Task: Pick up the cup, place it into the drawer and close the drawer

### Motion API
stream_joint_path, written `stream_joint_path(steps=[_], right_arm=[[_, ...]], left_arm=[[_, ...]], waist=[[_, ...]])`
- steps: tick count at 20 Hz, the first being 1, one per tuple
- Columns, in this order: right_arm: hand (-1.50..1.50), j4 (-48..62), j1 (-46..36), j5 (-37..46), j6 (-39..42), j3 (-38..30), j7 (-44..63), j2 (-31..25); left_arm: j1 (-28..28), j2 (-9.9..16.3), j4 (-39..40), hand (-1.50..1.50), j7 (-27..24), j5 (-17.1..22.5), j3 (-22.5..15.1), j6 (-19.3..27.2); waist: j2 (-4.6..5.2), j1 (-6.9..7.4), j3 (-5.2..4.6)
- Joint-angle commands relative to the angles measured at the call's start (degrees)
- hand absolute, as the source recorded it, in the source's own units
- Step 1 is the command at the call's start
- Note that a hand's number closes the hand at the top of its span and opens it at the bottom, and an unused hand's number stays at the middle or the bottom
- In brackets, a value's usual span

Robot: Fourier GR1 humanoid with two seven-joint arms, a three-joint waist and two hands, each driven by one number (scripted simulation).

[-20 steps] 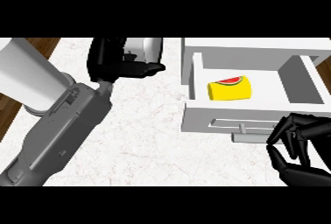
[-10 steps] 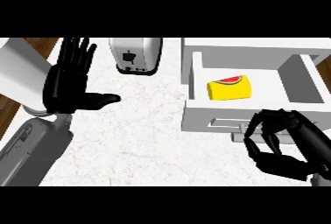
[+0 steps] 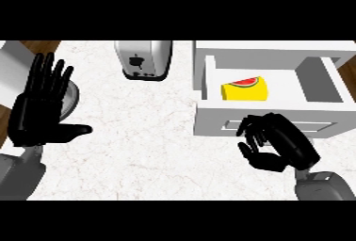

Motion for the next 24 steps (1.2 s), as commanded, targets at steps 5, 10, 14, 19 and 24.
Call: stream_joint_path(steps=[5, 10, 14, 19, 24], right_arm=[[-1.5, 20.2, -10.8, 9.4, -5.2, 1.5, -2.0, 4.8], [-1.5, 29.5, -13.4, 10.9, -5.7, -0.3, -5.8, 5.0], [-1.5, 43.0, -22.1, 10.3, -7.4, -4.6, -10.5, 4.6], [-1.5, 59.3, -28.8, 10.0, -12.7, -8.7, -17.6, 6.3], [-1.5, 72.2, -37.8, 9.3, -13.2, -12.6, -22.3, 4.0]], left_arm=[[5.3, 0.2, -5.2, -1.5, 2.6, -0.6, 4.5, -2.5], [8.3, -0.7, 2.4, -1.5, -2.2, -2.3, 9.1, -11.9], [7.7, -0.1, 7.2, -1.5, -1.9, -1.2, 10.8, -16.9], [12.9, -0.2, 0.7, -1.5, -1.6, -1.5, 12.5, -17.6], [10.3, -3.1, 3.1, -1.5, -2.0, -2.7, 11.3, -17.4]], waist=[[0.03, -0.34, 0.02], [0.07, -0.79, -0.01], [0.22, -0.58, -0.01], [0.3, 0.31, 0.05], [0.91, 1.49, 0.1]])
